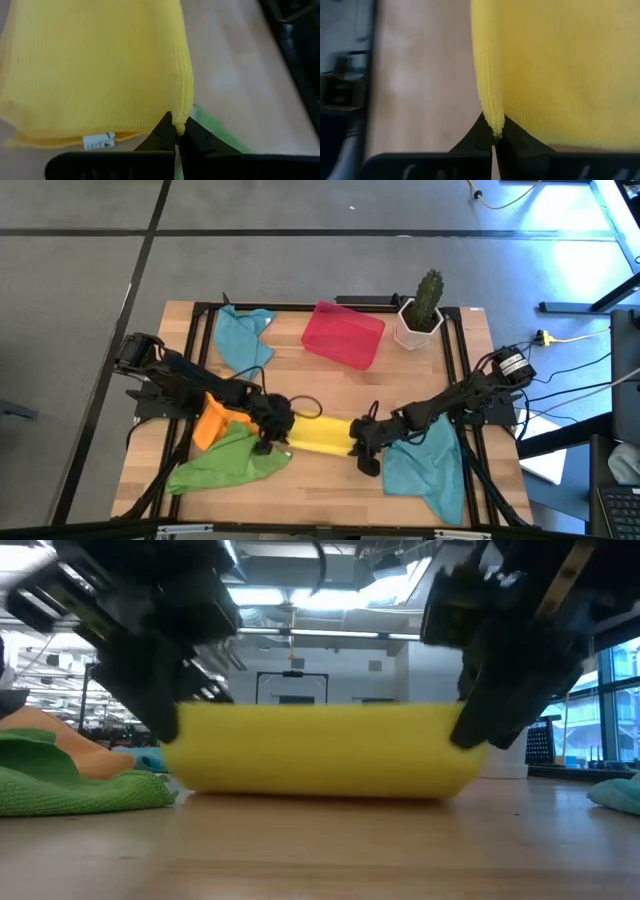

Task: Roll microfiber towels into tight, uniform cylinder then place into a basket
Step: Roll the yellow towel

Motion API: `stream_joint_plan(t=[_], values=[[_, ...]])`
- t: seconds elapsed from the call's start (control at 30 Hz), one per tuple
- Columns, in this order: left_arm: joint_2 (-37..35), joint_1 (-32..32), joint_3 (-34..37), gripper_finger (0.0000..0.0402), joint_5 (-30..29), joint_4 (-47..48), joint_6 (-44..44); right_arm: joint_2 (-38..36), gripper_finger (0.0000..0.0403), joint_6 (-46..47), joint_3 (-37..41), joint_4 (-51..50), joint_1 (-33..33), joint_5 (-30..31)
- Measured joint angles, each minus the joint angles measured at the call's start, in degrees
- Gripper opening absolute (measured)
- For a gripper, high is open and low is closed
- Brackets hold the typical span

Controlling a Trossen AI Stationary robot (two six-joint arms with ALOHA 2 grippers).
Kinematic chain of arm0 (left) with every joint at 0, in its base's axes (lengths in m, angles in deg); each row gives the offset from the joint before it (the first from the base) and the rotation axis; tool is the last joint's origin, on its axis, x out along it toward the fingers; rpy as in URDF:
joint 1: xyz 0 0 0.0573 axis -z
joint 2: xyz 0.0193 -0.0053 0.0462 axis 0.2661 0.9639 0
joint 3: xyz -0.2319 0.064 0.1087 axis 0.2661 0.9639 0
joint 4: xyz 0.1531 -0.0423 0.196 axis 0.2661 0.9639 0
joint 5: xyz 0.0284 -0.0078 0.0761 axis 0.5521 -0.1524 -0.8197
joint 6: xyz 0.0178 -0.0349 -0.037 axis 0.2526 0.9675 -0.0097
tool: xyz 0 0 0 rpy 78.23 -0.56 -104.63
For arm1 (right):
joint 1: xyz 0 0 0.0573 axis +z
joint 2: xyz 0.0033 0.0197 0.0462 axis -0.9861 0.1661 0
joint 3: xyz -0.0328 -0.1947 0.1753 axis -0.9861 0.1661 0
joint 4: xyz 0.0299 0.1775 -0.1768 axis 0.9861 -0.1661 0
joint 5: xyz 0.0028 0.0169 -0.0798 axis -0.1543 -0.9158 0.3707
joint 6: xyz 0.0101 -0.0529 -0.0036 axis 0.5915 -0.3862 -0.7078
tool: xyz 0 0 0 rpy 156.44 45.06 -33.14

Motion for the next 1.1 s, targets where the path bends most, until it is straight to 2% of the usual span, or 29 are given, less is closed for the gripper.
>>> stream_joint_plan(t=[0.1, 0.2, 0.37, 0.57, 0.9, 1.0, 1.1], values=[[-0.4, 2.8, -1.4, 0.0000, 0.2, 0.3, 1.1, 0.0, 0.0004, 1.3, 0.0, 2.2, 0.5, -1.1], [-1.5, 2.3, -1.8, 0.0000, 0.4, 0.1, 2.7, 0.0, 0.0004, 4.1, 0.0, -0.4, 0.1, 0.0], [-1.4, -3.3, 0.5, 0.0000, 3.2, 0.1, 2.3, 0.0, 0.0004, 7.2, 0.0, -5.8, -2.5, 1.7], [-0.2, -9.4, 4.1, 0.0000, 4.7, -0.7, 2.2, 2.4, 0.0004, 7.4, -0.2, -5.8, -5.1, 4.6], [-0.2, -11.1, 5.2, 0.0002, 3.3, -0.6, -2.3, 7.5, 0.0009, 8.2, -0.4, -2.5, -7.9, 3.0], [-1.4, -11.1, 5.2, 0.0018, 2.8, -0.7, -4.4, 7.4, 0.0009, 7.9, -0.2, -2.0, -7.9, 2.3], [-3.6, -11.1, 4.8, 0.0040, -0.7, 0.3, -6.2, 7.4, 0.0008, 7.9, -0.2, -2.0, -8.0, 2.0]])
